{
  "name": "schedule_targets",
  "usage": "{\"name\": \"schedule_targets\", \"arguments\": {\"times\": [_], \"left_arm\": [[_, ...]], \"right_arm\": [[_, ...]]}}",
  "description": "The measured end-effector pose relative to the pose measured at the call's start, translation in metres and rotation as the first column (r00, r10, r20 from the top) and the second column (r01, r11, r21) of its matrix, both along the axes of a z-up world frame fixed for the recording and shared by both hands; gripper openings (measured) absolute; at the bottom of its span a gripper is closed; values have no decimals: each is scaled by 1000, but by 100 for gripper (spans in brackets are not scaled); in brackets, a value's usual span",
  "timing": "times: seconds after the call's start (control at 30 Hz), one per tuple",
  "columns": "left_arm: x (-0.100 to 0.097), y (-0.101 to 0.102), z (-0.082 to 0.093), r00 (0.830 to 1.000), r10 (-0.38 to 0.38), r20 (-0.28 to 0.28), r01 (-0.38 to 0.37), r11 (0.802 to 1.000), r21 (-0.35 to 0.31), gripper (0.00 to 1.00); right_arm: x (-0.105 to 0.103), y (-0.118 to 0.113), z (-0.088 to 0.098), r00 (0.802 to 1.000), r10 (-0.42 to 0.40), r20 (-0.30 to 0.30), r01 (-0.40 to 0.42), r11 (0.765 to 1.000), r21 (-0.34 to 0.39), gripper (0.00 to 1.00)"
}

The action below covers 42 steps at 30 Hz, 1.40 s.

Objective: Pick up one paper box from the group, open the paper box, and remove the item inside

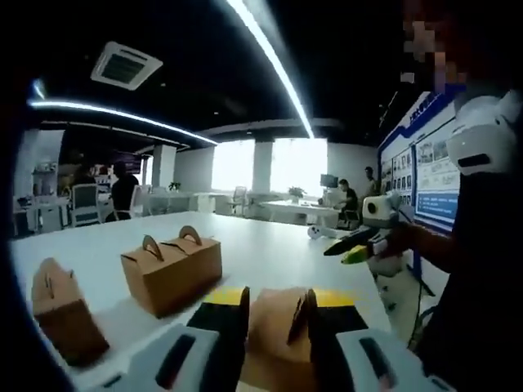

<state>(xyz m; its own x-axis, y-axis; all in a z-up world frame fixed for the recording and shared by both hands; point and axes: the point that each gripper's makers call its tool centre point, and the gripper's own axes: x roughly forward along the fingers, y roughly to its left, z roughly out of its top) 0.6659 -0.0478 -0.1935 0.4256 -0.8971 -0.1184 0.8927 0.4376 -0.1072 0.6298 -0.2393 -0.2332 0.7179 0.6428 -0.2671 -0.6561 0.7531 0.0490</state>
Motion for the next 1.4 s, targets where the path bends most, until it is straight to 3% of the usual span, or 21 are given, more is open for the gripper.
{"name": "schedule_targets", "arguments": {"times": [0.23,0.33,0.43,0.53,0.57,0.7,0.93,1.03,1.17,1.27,1.4], "left_arm": [[-10,25,16,980,190,63,-190,982,-6,30],[-9,40,17,956,289,58,-288,957,-16,30],[-15,69,3,922,379,85,-385,919,85,30],[-16,72,1,919,386,84,-393,914,95,30],[-28,91,-6,895,443,56,-446,887,119,30],[-37,85,-8,895,444,51,-447,887,119,29],[-34,65,-13,899,437,1,-435,894,109,29],[-31,61,-2,887,450,99,-459,881,112,29],[-37,45,5,900,421,115,-433,894,116,29],[-39,35,-1,907,408,106,-420,897,138,29],[-39,21,-5,911,387,140,-408,895,182,29]], "right_arm": [[8,29,0,996,95,1,-95,995,-11,33],[11,44,4,990,136,18,-136,991,-5,33],[10,62,12,982,186,28,-186,982,20,33],[9,78,23,973,228,45,-231,969,83,33],[10,81,24,971,234,49,-238,967,90,33],[12,92,26,964,260,61,-265,959,99,33],[20,120,24,929,352,116,-364,926,100,33],[24,126,22,923,368,107,-379,918,112,35],[26,128,15,915,386,119,-397,914,82,40],[22,133,12,903,412,123,-422,904,66,42],[21,138,10,895,426,129,-437,897,72,43]]}}
